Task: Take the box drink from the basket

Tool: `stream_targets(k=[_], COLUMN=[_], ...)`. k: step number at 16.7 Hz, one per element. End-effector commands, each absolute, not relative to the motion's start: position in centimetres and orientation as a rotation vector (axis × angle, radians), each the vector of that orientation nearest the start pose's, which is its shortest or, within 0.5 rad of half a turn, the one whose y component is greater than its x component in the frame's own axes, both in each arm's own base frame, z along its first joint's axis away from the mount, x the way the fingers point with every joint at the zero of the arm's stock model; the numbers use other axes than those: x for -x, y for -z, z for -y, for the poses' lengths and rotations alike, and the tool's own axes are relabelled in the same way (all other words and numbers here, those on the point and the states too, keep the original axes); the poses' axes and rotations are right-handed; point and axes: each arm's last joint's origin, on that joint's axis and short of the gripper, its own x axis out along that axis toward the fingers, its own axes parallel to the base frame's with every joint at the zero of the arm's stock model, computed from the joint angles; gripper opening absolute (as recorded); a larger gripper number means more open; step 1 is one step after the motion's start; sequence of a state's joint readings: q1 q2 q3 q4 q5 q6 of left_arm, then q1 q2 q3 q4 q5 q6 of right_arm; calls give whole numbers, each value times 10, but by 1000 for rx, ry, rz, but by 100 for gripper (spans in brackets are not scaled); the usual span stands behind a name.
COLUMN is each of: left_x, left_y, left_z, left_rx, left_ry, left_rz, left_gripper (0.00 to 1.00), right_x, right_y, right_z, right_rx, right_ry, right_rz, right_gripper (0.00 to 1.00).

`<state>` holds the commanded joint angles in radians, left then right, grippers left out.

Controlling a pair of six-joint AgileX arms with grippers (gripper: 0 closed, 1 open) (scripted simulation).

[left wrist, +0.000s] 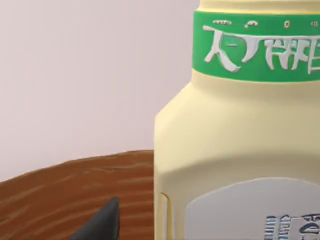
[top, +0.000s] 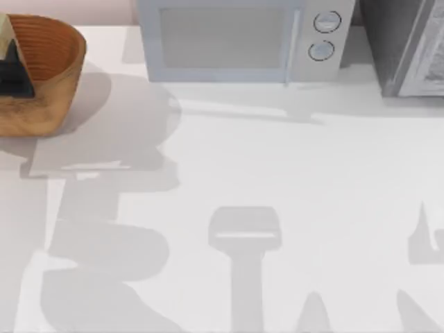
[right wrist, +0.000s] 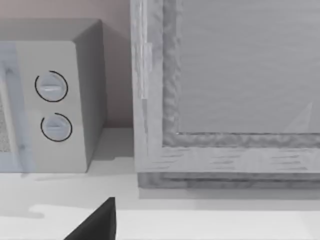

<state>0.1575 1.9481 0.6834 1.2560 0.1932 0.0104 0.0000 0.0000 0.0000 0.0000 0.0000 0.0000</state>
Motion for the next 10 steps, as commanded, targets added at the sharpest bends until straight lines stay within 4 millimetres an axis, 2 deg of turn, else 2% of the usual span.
stream_targets(k=[4,6,10], left_x=[-349,-348,-364], left_y=[-127,-133,-128], left_z=[-52,-51,-51], left_rx=[6,-1,6], left_ry=[14,15,14], left_rz=[-6,13,-7], left_gripper=[100,100,100], right_x=[-106,-106,-106], right_y=[-160,-160,-160], right_z=[1,1,1], right_rx=[0,0,0], right_ry=[0,0,0], right_rz=[0,0,0], right_gripper=[100,100,100])
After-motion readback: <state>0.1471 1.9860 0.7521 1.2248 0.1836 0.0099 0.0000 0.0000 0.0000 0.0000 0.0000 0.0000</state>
